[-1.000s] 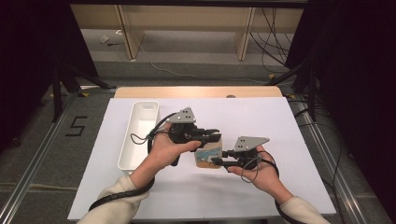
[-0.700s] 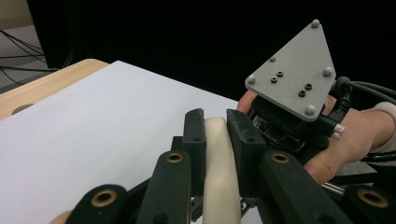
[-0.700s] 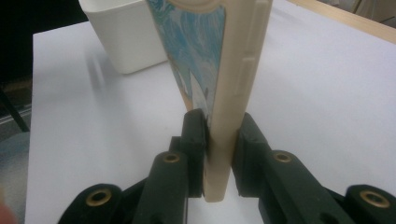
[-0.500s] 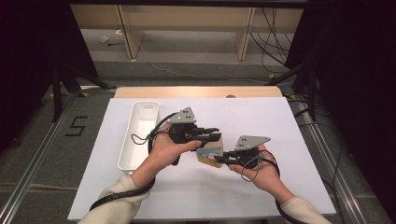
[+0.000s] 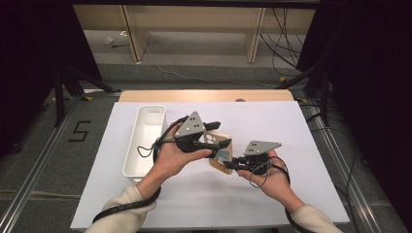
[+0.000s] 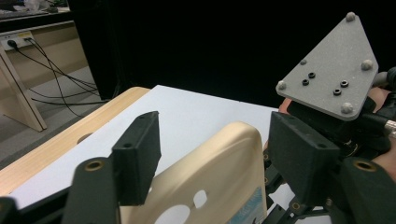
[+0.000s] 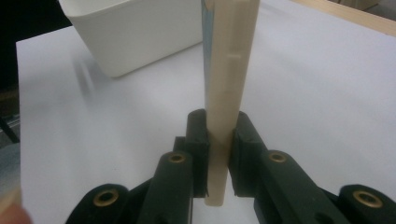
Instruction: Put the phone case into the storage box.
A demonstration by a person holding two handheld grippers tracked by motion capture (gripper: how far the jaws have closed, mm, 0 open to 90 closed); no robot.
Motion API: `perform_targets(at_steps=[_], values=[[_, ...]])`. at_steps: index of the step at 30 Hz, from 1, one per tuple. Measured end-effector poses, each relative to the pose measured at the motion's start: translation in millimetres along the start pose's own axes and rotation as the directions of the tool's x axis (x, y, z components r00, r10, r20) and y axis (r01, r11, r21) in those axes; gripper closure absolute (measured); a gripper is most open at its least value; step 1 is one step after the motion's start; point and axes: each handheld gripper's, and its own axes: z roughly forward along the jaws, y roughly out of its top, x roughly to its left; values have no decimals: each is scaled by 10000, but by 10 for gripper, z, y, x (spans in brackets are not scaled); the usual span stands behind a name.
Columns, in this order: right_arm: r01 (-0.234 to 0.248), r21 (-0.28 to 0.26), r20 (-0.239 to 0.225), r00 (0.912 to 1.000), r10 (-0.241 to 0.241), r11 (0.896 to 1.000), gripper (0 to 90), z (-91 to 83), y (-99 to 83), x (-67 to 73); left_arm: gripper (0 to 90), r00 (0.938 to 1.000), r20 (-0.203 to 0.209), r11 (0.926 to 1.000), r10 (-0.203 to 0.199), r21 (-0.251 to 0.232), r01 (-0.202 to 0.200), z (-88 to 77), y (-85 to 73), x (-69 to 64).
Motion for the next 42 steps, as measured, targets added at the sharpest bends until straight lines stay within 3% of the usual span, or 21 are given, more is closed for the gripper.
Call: perform_targets(at_steps=[4, 7, 10, 12, 13, 15, 16, 22, 42], values=[[-137, 25, 225, 9997, 137, 9999, 807, -4, -4, -5, 297, 9989, -313, 9993, -351, -107, 348, -71, -36, 9], [-283, -44, 380, 9989, 284, 9996, 807, 2, -12, -13, 125, 9956, -728, 9981, -597, 121, 608, -125, -73, -5], [-454, -187, 544, 9974, 463, 9988, 807, -6, -4, -28, 15, 9914, -1084, 9966, -739, 277, 773, -162, -132, -13], [-496, -256, 663, 9965, 512, 9984, 807, -5, -2, -31, 0, 9888, -1211, 9956, -867, 240, 902, -181, -171, -13], [-511, -259, 689, 9962, 528, 9984, 807, -1, -3, -30, 0, 9827, -1296, 9903, -1320, 263, 1365, -192, -194, -40], [-526, -261, 739, 9958, 544, 9983, 806, 9, -4, -24, 0, 9792, -1422, 9887, -1449, 184, 1489, -199, -225, -35], [-536, -247, 755, 9956, 554, 9983, 806, 14, -3, -19, 0, 9804, -1480, 9911, -1298, 103, 1327, -193, -236, -18], [-510, -257, 808, 9953, 529, 9984, 806, 57, 17, 6, 0, 9783, -1576, 9906, -1343, 53, 1368, -156, -276, -37], [-519, -427, 886, 9945, 555, 9977, 806, 98, 58, 63, 0, 9723, -1857, 9898, -1420, -145, 1418, 13, -200, -43]])
